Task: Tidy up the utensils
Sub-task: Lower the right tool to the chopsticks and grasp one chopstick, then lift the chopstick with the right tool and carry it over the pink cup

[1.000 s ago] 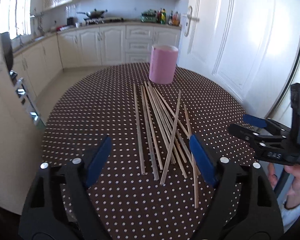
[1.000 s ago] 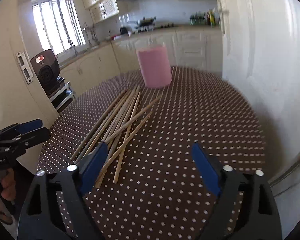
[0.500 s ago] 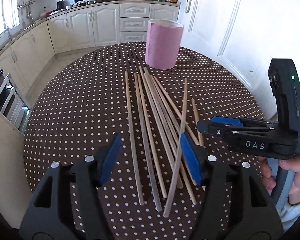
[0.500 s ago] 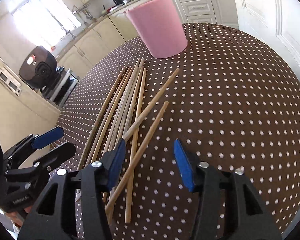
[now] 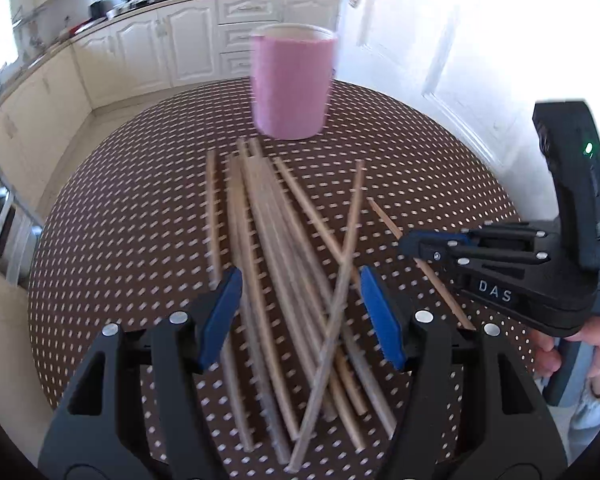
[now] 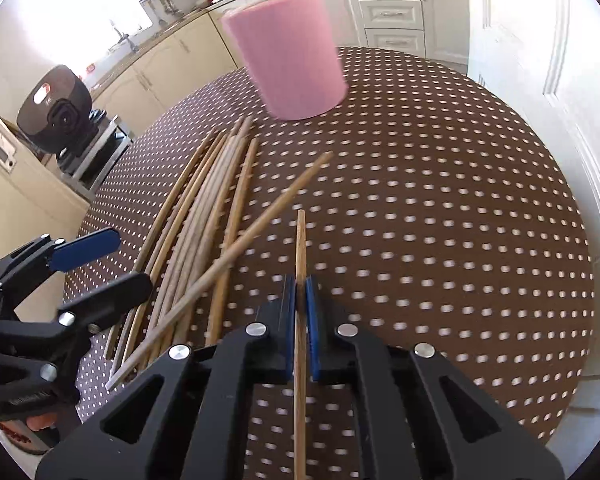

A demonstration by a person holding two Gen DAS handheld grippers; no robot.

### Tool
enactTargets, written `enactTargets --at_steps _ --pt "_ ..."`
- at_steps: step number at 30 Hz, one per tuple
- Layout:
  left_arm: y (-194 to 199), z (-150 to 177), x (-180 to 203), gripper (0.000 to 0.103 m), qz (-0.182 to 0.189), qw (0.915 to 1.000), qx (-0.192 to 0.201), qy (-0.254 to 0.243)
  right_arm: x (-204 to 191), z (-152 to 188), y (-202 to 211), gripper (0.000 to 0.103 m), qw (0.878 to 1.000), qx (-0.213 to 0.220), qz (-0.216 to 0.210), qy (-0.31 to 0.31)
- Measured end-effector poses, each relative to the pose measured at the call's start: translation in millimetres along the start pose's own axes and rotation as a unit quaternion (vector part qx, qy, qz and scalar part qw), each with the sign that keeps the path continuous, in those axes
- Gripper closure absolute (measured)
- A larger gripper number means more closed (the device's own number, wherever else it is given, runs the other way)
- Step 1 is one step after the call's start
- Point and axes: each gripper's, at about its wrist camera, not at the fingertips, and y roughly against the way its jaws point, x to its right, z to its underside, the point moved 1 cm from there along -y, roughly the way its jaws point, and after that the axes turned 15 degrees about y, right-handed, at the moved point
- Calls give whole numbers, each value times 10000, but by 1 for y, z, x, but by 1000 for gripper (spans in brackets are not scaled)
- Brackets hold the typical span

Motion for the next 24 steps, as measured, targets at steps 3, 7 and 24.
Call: enactTargets --at_steps 3,7,24 --pt "-16 -8 22 50 -29 9996 -144 -234 13 5 4 99 9999 55 2 -112" --pt "-36 -22 45 56 -237 9981 -256 -501 23 8 9 99 9998 120 -66 -163" --pt "-80 -73 70 97 -132 9964 -632 -544 46 -18 24 99 9991 365 -183 -84"
